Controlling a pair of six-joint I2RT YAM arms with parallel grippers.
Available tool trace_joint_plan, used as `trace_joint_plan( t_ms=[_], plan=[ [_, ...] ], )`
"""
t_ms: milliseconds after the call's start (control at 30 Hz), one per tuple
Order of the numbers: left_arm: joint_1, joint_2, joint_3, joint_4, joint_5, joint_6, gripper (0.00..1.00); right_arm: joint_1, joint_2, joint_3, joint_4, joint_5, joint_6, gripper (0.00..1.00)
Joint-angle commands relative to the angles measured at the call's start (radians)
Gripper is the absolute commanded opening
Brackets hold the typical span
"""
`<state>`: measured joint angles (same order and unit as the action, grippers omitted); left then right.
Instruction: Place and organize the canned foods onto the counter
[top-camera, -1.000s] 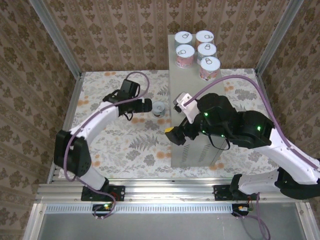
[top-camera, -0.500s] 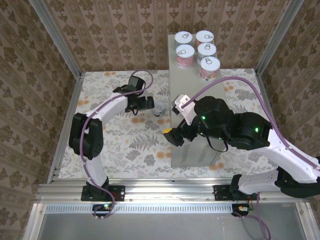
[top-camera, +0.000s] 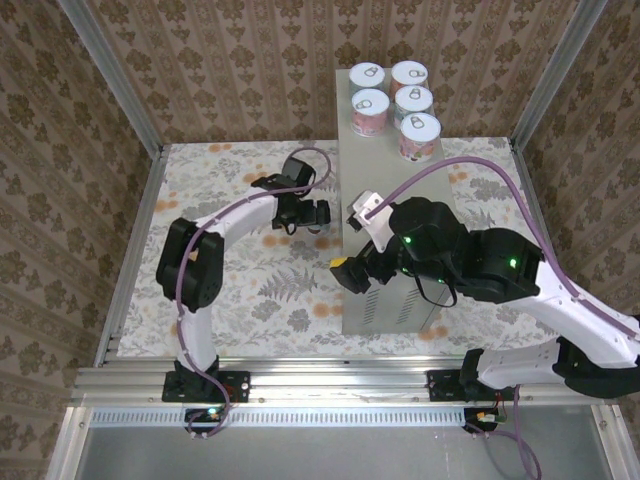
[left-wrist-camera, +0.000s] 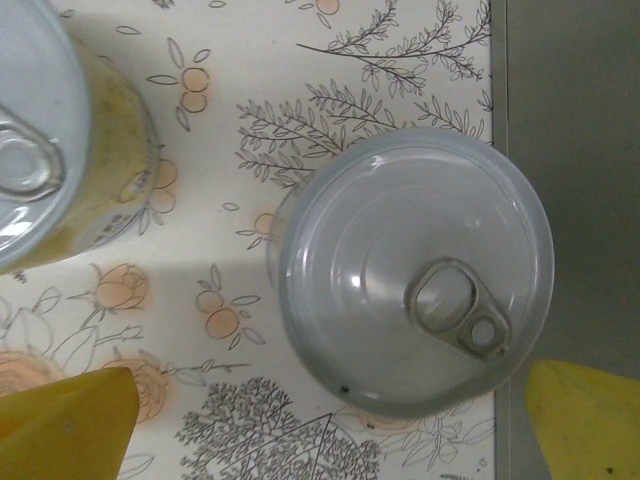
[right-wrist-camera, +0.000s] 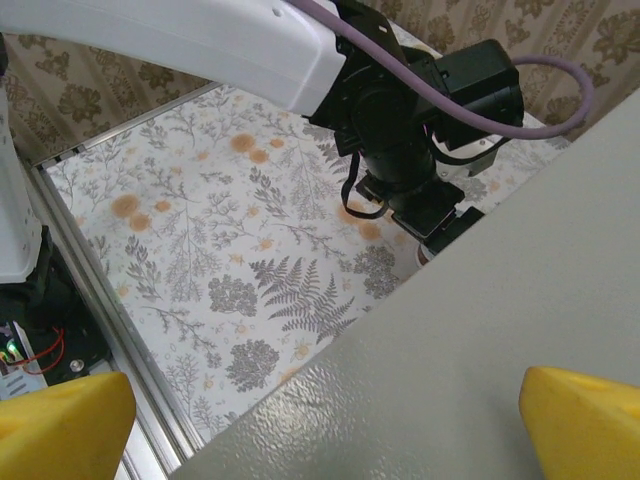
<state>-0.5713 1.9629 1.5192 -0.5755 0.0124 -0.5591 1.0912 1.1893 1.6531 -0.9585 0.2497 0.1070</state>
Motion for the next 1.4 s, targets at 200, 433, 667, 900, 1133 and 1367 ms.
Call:
trace_joint_plan(
  t_ms=[200,433,667,900,1133,1367],
  plan=[
    [-0.036,0.072,0.079,0.005,-0.012,-0.052,0.99,0.006,-0.057,-0.037,0.027,0.052,0.013,1.0],
    [-0.037,0.101,0.066,0.037,-0.038,-0.087,0.96,0.006,-0.067,-0.04,0.027,0.06,0.01,1.0],
    [-0.033,0.135,0.078,0.026,-0.075,-0.091,0.94,0.006,-0.068,-0.045,0.031,0.062,0.013,1.0],
    [-0.007,0.105,0.035,0.046,-0.096,-0.079,0.93,0.006,-0.062,-0.046,0.04,0.058,0.01,1.0],
    [-0.003,0.11,0.07,0.053,-0.081,0.0,0.91,0.007,-0.047,-0.042,0.04,0.045,0.011,1.0],
    [-0.008,0.126,0.12,0.003,-0.113,0.019,0.88,0.006,-0.048,-0.039,0.03,0.046,0.013,1.0]
  ],
)
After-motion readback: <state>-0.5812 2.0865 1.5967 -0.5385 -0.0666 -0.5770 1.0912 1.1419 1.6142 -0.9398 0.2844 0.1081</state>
